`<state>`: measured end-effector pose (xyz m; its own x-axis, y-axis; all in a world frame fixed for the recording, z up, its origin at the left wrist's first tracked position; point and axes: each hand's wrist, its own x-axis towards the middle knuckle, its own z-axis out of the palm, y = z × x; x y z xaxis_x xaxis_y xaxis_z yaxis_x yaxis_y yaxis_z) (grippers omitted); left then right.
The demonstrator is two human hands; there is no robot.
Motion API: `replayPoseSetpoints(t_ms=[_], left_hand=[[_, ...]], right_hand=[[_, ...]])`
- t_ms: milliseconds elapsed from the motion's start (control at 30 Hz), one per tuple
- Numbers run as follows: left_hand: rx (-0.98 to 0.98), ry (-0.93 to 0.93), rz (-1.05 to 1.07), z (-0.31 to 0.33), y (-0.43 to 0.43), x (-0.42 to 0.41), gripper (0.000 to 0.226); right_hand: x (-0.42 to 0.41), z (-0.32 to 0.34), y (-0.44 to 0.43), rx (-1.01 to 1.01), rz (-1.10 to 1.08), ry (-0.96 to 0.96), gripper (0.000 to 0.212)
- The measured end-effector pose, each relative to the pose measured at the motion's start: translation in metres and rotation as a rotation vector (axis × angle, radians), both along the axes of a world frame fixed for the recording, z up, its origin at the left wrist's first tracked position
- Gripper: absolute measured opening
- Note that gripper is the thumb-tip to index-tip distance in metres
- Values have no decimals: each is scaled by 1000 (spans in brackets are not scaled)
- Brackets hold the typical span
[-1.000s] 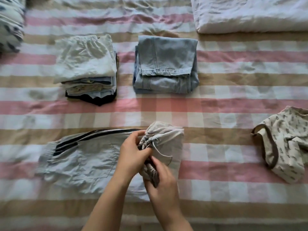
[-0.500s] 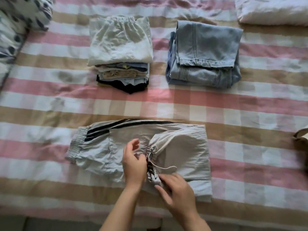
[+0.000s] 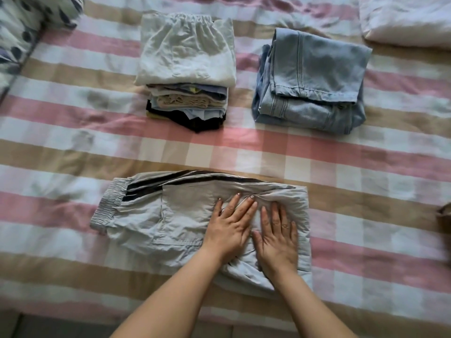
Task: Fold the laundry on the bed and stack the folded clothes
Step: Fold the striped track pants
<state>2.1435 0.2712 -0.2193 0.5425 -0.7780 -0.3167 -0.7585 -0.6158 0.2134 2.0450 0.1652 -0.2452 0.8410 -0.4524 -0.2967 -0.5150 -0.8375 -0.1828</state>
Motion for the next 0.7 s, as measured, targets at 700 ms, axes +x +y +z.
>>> replayPoseSetpoints(t_ms=[700], left_hand=[[-759, -12, 1116, 56, 135, 76, 29]], right_hand=[[53, 73, 140, 509, 217, -530, 36]])
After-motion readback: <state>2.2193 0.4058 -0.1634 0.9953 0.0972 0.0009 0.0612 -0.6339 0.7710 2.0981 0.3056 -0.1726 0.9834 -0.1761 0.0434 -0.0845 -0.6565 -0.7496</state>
